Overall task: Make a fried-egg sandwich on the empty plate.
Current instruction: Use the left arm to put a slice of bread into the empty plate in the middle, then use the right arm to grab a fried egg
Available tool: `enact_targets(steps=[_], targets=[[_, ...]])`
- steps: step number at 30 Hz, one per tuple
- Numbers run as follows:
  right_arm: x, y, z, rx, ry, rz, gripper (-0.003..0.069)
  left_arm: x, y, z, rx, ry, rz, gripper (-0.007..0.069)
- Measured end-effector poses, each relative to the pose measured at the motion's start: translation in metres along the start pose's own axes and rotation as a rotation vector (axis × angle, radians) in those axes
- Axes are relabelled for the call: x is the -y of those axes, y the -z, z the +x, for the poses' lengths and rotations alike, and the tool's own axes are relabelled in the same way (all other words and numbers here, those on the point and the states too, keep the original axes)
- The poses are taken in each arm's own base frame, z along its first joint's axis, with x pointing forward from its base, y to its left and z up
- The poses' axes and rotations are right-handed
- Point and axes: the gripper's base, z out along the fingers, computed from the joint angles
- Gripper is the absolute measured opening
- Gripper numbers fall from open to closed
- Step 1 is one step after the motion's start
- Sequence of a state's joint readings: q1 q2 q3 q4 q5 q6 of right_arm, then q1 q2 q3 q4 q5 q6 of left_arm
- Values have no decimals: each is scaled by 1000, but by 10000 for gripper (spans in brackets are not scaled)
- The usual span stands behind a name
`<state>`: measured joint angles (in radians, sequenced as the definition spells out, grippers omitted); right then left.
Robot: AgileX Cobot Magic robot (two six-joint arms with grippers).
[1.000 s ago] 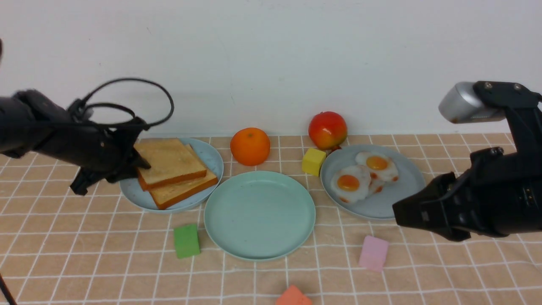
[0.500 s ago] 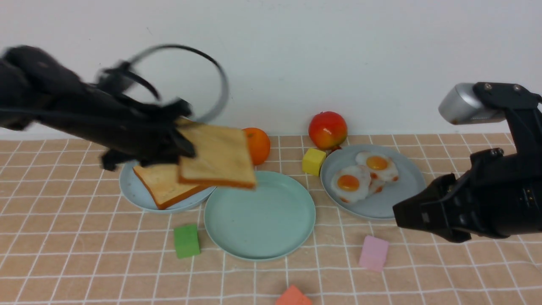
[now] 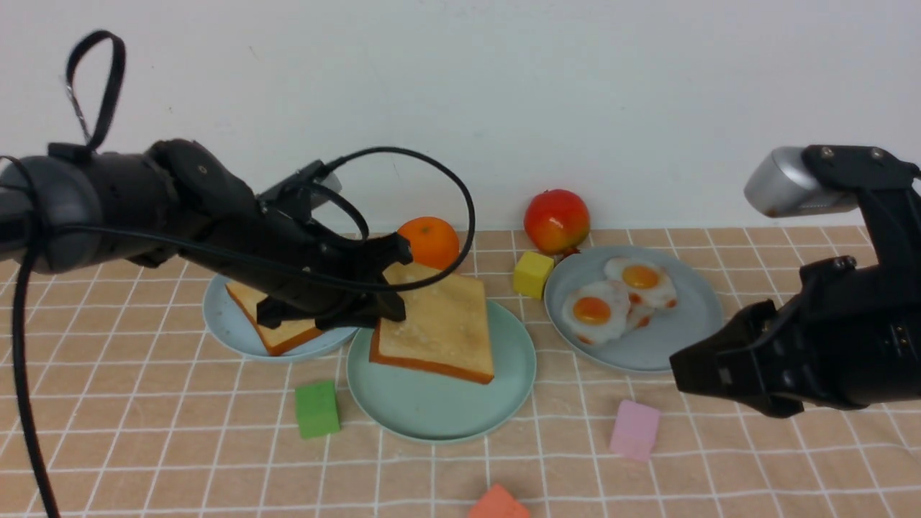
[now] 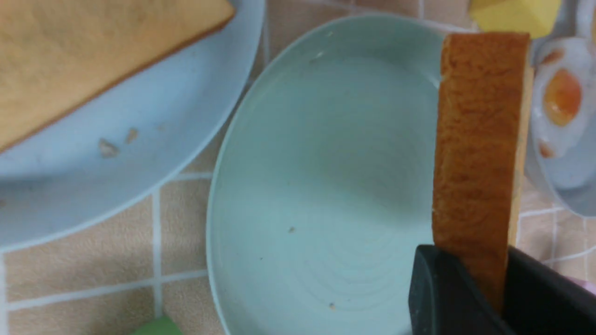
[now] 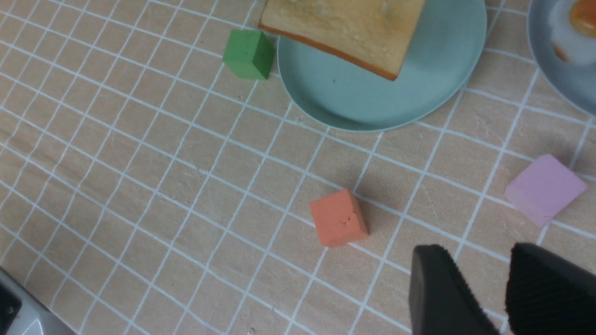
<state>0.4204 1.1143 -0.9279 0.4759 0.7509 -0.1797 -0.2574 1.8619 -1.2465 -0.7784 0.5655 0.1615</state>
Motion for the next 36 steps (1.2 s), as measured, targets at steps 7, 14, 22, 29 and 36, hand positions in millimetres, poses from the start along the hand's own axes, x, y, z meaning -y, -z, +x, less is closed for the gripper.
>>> enact_targets(steps=[7,14,22,29,36], targets=[[0,0,0,1,3,3,240,-6,-11,3,-30,73,-13,125],[1,0,-2,21,3,6,240,-7,-11,4,-44,69,-18,353],[2,0,-2,26,18,21,240,-9,26,-3,-51,40,-13,599],[9,2,-6,54,45,85,240,-6,115,-11,29,12,30,568],[39,16,-31,191,-80,206,240,18,202,32,74,-170,31,382]])
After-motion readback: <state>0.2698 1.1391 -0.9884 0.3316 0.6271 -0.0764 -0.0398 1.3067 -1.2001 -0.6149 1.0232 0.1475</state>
